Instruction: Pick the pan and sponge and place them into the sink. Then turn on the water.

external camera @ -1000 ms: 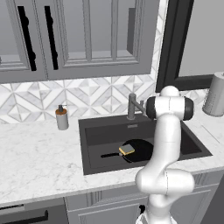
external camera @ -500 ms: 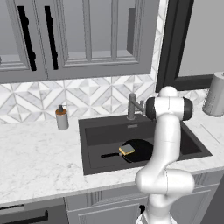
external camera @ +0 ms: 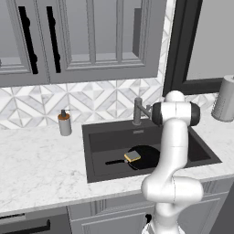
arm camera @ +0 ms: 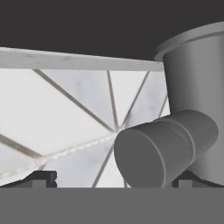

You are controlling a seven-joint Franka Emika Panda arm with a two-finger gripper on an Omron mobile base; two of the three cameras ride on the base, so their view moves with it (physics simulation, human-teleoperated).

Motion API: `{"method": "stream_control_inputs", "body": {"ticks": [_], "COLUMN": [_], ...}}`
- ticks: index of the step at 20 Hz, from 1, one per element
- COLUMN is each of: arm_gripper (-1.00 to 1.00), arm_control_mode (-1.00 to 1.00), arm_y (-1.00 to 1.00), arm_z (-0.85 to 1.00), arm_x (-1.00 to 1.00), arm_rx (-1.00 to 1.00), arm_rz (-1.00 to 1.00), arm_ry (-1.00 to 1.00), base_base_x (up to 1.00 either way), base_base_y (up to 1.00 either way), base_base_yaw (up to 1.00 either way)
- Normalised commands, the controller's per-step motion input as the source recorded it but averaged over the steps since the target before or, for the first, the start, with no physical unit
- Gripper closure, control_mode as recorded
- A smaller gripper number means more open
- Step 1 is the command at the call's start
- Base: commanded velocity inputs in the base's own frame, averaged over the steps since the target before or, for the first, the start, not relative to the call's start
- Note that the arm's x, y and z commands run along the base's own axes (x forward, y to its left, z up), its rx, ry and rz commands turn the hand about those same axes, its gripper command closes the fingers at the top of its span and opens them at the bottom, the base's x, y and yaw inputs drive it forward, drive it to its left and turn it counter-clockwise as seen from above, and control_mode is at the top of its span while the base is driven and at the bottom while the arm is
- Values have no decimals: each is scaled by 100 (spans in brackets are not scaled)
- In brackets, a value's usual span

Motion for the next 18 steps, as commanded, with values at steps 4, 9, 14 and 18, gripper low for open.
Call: {"method": "stream_control_inputs", "body": {"ticks": [4, 9, 14, 18], "arm_gripper": [-100, 100, 100, 100], "arm_control_mode": [-100, -100, -100, -100], "arm_y": [0, 4, -2, -26], "arm_z": [2, 14, 13, 2], "arm_x": [19, 17, 18, 19], "arm_rx": [0, 0, 0, 2], "arm_rz": [0, 0, 0, 0], "arm_ry": [-1, -3, -4, -2], "base_base_x": [0, 0, 0, 0], "base_base_y": [0, 0, 0, 0], "base_base_yaw": [0, 0, 0, 0]}}
